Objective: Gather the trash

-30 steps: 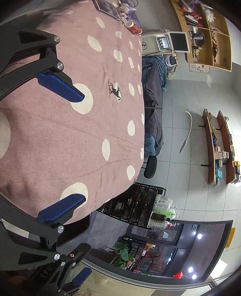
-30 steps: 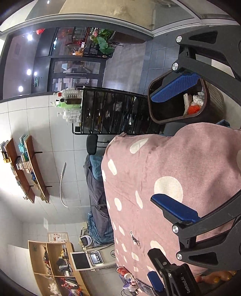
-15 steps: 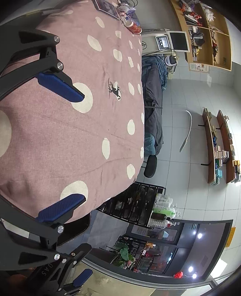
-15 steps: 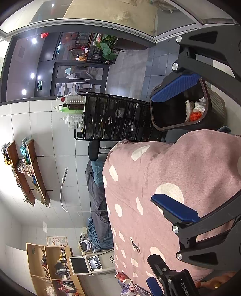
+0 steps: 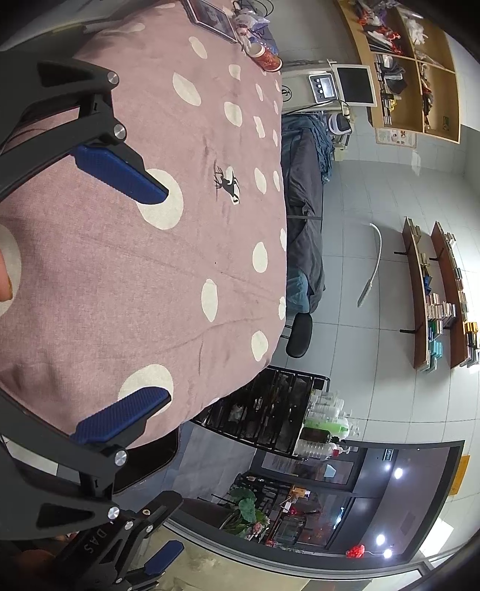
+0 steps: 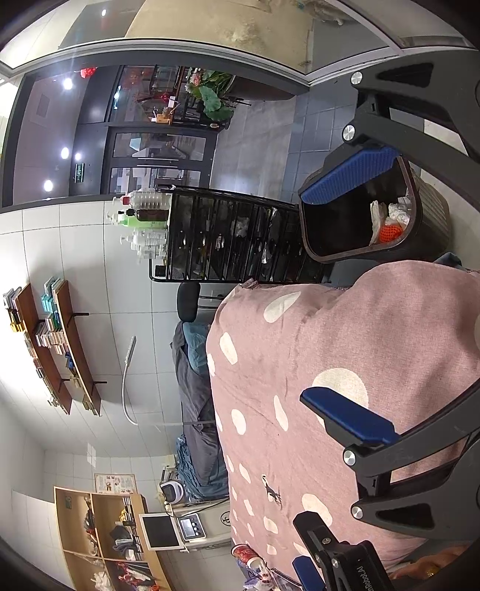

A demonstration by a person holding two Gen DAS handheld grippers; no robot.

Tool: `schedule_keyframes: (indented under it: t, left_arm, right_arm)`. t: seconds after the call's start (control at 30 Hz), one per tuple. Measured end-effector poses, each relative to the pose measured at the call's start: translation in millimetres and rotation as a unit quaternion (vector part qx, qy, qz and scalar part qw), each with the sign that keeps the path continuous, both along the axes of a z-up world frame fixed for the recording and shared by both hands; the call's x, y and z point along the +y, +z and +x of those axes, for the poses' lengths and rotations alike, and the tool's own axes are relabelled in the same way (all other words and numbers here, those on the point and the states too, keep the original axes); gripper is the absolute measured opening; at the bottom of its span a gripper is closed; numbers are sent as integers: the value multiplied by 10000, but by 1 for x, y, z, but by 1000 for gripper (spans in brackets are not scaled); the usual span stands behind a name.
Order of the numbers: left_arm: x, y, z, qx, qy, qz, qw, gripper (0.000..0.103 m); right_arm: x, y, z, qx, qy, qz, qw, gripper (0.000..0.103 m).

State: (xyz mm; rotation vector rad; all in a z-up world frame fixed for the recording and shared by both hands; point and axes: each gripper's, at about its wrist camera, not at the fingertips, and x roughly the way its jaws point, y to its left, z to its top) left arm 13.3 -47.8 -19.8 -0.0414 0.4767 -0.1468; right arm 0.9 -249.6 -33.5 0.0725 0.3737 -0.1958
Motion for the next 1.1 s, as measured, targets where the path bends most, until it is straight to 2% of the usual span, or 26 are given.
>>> schedule_keyframes:
  t: [1.1]
  left_arm:
    - [-4, 1, 0, -8, -89, 25, 10000, 98]
  right_arm:
    - [1, -1, -2, 32, -1, -20, 10000, 98]
